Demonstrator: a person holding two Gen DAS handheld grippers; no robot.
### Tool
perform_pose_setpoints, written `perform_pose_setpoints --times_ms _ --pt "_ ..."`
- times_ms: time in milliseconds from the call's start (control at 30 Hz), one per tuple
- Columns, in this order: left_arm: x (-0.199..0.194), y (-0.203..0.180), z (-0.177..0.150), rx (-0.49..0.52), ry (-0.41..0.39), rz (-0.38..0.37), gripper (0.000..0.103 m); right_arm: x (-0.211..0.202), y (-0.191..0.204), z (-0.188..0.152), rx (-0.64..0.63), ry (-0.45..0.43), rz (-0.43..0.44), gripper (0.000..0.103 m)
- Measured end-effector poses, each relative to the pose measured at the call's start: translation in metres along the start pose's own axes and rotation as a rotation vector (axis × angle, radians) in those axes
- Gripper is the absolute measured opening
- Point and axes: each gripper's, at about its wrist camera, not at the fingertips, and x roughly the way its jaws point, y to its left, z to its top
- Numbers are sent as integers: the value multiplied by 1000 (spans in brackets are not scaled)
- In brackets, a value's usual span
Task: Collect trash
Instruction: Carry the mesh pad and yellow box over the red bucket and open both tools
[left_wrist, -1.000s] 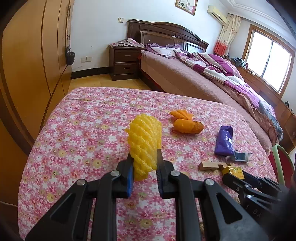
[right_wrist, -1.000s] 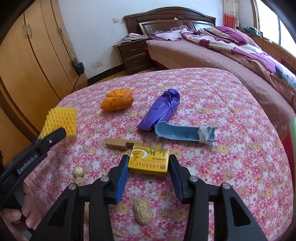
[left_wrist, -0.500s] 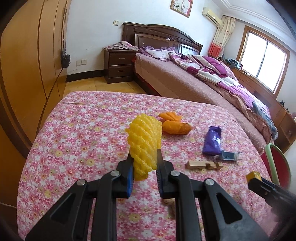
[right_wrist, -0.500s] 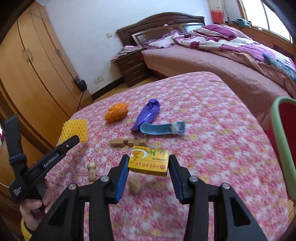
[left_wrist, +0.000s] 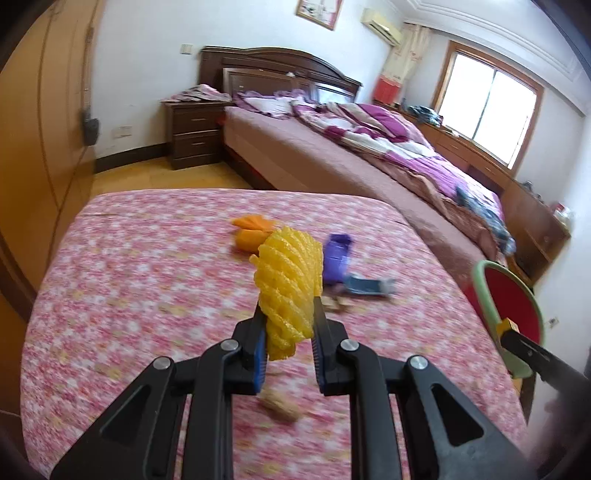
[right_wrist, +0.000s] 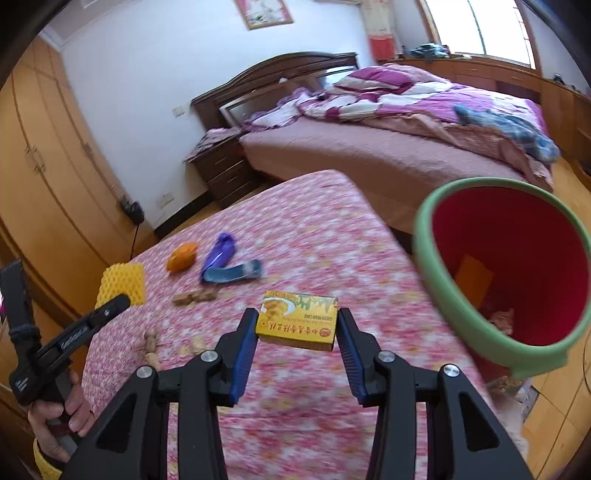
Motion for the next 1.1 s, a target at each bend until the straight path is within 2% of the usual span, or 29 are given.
perform_pose_setpoints --times_ms 500,667,1100 --pt "6 -106 -2 148 63 -153 20 -40 -88 4 120 -81 -84 46" --pt "12 -139 1 190 90 -214 20 -42 -114 10 140 -92 -116 46" --pt "35 -213 1 284 128 -295 20 -35 -173 11 212 -93 -179 47"
